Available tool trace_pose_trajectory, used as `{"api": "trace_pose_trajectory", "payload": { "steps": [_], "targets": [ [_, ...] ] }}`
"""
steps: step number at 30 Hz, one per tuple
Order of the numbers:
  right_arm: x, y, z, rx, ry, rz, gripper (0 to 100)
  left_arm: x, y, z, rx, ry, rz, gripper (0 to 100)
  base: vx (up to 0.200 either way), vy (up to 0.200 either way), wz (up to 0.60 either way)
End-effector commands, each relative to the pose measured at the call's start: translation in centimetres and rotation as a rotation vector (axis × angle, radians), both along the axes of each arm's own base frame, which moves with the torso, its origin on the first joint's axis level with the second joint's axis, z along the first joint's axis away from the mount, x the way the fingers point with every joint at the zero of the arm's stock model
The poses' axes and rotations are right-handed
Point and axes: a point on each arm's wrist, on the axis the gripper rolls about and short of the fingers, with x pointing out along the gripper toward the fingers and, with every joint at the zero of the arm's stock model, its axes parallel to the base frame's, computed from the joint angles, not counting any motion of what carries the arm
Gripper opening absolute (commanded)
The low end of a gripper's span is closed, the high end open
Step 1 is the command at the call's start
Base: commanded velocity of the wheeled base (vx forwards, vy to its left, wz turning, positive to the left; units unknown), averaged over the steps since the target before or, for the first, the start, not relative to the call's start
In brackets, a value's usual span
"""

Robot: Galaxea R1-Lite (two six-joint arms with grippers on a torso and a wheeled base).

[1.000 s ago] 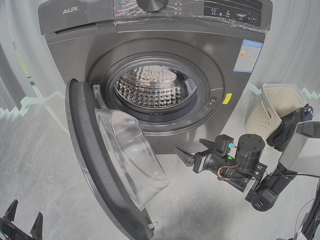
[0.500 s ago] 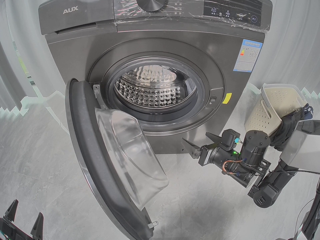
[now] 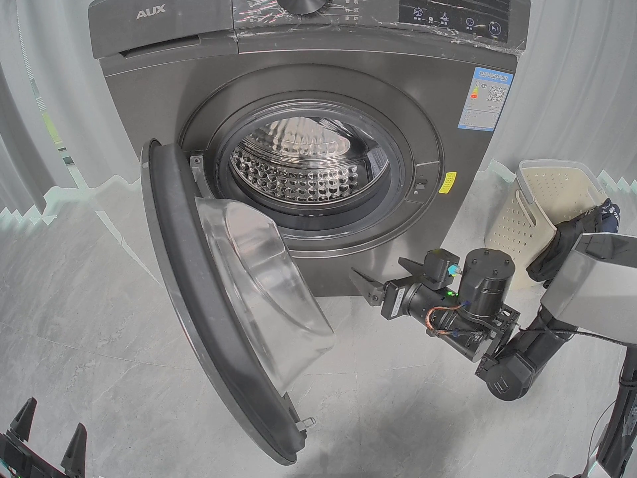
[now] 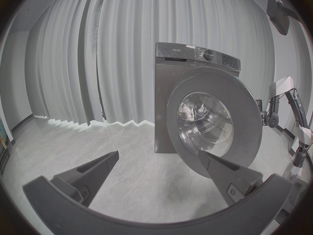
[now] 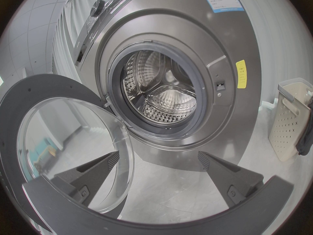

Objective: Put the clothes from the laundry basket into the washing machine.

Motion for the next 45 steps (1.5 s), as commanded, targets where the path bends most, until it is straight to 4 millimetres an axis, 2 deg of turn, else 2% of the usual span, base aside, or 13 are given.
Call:
{"api": "trace_pose_trajectory", "payload": {
  "steps": [1, 4, 5, 6, 11, 20, 23, 29, 31, 41, 45],
  "targets": [
    [0.9, 2.5, -2.5, -0.022, 0.03, 0.042, 100, 0.0, 0.0, -0.4, 0.0, -0.003, 0.0, 100, 0.0, 0.0, 0.0],
    [0.4, 4.4, -3.6, -0.028, 0.037, 0.088, 100, 0.0, 0.0, -0.4, -0.002, -0.003, 0.0, 100, 0.0, 0.0, 0.0],
    [0.4, 4.4, -3.6, -0.028, 0.037, 0.088, 100, 0.0, 0.0, -0.4, -0.002, -0.003, 0.0, 100, 0.0, 0.0, 0.0],
    [-0.2, 5.6, -4.8, -0.041, 0.054, 0.121, 100, 0.0, 0.0, -0.4, -0.003, -0.003, 0.0, 100, 0.0, 0.0, 0.0],
    [-1.3, 7.2, -4.8, -0.031, 0.04, 0.171, 100, 0.0, 0.0, -0.4, -0.003, -0.003, 0.0, 100, 0.0, 0.0, 0.0],
    [0.7, 5.9, -2.9, -0.004, 0.003, 0.12, 100, 0.0, 0.0, -0.4, -0.002, -0.003, 0.0, 100, 0.0, 0.0, 0.0],
    [1.0, 6.0, -2.7, -0.008, 0.006, 0.122, 100, 0.0, 0.0, -0.4, -0.002, -0.003, 0.0, 100, -0.133, 0.0, 0.0],
    [1.4, 7.4, -2.1, 0.013, -0.024, 0.148, 100, 0.0, 0.0, -0.4, -0.002, -0.003, 0.0, 100, -0.133, 0.0, 0.0],
    [1.5, 8.1, -2.5, 0.008, -0.018, 0.157, 100, 0.0, 0.0, -0.4, -0.002, -0.003, 0.0, 100, 0.0, 0.0, 0.0],
    [2.5, 9.1, -2.5, 0.002, -0.013, 0.159, 100, 0.0, 0.0, -0.4, -0.002, -0.003, 0.002, 100, -0.06, 0.0, 0.0],
    [2.8, 9.8, -3.6, -0.016, 0.008, 0.166, 100, 0.0, 0.0, -0.4, -0.002, -0.003, 0.002, 100, 0.0, 0.0, 0.0]
  ]
}}
